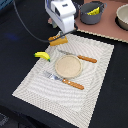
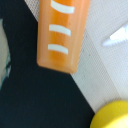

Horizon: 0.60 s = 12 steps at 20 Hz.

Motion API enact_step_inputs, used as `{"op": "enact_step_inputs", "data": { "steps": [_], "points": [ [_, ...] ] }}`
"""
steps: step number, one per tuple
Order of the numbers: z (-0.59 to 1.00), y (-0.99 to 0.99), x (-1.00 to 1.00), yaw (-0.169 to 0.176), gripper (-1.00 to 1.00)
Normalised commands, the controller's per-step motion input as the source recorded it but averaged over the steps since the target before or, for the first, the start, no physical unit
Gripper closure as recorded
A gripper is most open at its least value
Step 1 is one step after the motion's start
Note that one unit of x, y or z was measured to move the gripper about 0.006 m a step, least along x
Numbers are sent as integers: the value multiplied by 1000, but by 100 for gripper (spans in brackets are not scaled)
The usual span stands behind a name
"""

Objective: Interact with the objects in diverse but meaningful ways.

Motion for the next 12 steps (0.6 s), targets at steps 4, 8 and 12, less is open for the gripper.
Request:
{"op": "enact_step_inputs", "data": {
  "steps": [4, 8, 12],
  "points": [
    [33, -94, 79, -313, -100],
    [-83, -256, 165, -196, -100],
    [-114, -134, 23, -51, -100]
  ]
}}
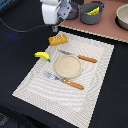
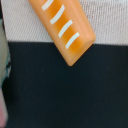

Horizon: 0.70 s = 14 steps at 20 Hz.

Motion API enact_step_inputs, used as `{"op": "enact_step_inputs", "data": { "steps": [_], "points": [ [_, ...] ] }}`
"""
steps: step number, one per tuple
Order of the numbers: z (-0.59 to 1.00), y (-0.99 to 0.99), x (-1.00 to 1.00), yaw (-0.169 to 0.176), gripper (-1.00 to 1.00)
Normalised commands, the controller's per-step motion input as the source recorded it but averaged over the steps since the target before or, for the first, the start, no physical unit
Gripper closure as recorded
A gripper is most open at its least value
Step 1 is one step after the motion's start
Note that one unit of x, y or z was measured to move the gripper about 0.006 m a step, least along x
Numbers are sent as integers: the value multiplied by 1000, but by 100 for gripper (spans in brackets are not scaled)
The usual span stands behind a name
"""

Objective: Interact with the objects in diverse but meaningful ways.

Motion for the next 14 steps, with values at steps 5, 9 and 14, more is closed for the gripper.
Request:
{"op": "enact_step_inputs", "data": {
  "steps": [5, 9, 14],
  "points": [
    [62, -20, 56, -4, -100],
    [834, 0, 81, -83, -100],
    [639, -106, 95, -34, -100]
  ]
}}
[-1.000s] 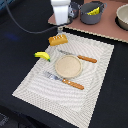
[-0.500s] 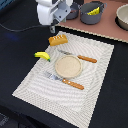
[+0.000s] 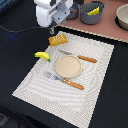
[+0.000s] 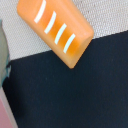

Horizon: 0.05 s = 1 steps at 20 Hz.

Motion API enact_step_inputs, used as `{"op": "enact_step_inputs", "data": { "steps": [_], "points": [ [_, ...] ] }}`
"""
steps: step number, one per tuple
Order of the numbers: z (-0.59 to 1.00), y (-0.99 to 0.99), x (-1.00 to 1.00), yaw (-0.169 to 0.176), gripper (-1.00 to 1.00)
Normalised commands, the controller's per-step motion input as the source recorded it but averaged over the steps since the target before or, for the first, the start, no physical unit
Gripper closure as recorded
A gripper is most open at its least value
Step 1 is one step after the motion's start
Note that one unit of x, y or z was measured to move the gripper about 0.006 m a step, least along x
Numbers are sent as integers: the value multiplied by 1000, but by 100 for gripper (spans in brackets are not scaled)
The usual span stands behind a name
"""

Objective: Interact with the objects in diverse but meaningful ways.

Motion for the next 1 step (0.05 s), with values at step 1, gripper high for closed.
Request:
{"op": "enact_step_inputs", "data": {
  "steps": [1],
  "points": [
    [449, 0, 297, 0, -100]
  ]
}}
